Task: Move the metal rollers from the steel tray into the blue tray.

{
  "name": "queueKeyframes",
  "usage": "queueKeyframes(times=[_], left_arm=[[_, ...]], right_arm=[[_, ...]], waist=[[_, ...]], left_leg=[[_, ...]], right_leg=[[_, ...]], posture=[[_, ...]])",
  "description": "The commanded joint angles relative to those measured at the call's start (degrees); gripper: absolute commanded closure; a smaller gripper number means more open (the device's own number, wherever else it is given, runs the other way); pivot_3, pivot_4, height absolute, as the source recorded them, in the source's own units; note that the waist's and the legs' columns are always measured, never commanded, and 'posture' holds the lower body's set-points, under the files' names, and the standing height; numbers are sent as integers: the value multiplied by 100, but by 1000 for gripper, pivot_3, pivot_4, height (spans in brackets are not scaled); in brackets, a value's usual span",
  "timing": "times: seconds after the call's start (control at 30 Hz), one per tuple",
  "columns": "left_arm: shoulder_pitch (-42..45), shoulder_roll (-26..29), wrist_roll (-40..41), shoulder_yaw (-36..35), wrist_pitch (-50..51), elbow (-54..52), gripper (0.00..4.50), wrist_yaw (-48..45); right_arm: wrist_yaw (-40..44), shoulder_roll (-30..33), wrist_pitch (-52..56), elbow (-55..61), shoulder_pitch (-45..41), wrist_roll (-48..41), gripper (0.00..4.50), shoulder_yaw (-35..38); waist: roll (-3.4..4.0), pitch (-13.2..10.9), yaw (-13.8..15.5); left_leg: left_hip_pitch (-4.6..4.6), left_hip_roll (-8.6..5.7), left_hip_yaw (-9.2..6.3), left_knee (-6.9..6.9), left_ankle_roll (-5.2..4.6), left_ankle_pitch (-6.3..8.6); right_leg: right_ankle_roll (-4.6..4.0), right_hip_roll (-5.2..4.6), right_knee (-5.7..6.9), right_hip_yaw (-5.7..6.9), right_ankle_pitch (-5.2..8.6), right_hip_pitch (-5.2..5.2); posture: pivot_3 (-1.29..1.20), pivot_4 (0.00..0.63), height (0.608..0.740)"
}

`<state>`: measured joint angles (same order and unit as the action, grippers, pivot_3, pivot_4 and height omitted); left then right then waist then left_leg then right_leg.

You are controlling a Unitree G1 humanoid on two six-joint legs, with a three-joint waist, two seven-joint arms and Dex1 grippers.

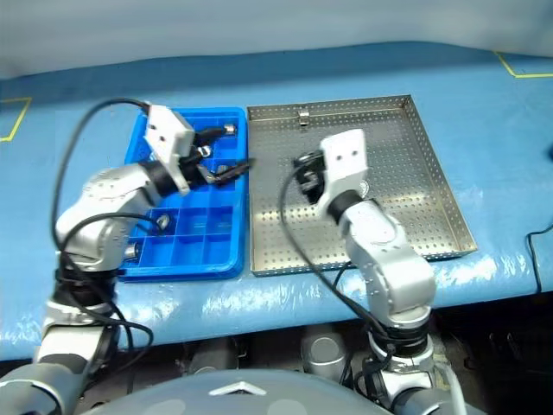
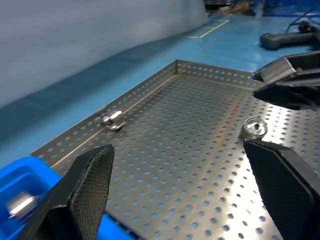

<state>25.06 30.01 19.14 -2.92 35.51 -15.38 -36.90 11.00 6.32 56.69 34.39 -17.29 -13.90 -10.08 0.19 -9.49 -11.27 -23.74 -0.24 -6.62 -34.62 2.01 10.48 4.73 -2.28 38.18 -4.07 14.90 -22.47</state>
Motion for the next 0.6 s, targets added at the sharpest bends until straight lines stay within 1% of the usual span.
queueKeyframes(times=[0.03,0.17,0.27,0.4,0.5,0.6], left_arm=[[-116,274,23,-398,26,-321,0,114],[-569,654,-119,-752,71,-466,0,275],[-942,752,-34,-1016,132,-737,0,382],[-1267,729,13,-1226,243,-979,0,567],[-1459,693,65,-1356,314,-1138,0,681],[-1608,670,111,-1395,354,-1291,0,752]], right_arm=[[446,-13,-5,-285,-285,-290,2784,-318],[1019,-2,-282,-1149,-859,-328,2784,-804],[1322,-99,-536,-1857,-1310,-282,2784,-963],[1644,-246,-820,-2531,-1718,-254,2784,-1125],[1904,-377,-1078,-3014,-1965,-200,2784,-1278],[1984,-478,-1412,-3680,-2161,-50,2784,-1272]], waist=[[-1,0,132],[-6,-4,310],[-9,-5,436],[-12,-6,663],[-13,-7,753],[-16,-6,826]], left_leg=[[0,-2,1,0,0,0],[0,-7,4,0,1,0],[0,-4,-1,6,2,-1],[1,-4,-6,18,6,-3],[5,-4,-7,34,14,-8],[6,-4,-9,46,22,-12]], right_leg=[[0,-2,-2,0,0,1],[-1,-9,-5,0,-1,0],[-5,-8,-4,5,-2,-3],[-30,-9,-4,12,-13,-5],[-35,-9,-5,13,-15,-7],[-38,-10,-5,16,-14,-10]], posture=[[-91,150,740],[-44,150,740],[-3,150,740],[56,150,740],[80,150,740],[109,150,740]])
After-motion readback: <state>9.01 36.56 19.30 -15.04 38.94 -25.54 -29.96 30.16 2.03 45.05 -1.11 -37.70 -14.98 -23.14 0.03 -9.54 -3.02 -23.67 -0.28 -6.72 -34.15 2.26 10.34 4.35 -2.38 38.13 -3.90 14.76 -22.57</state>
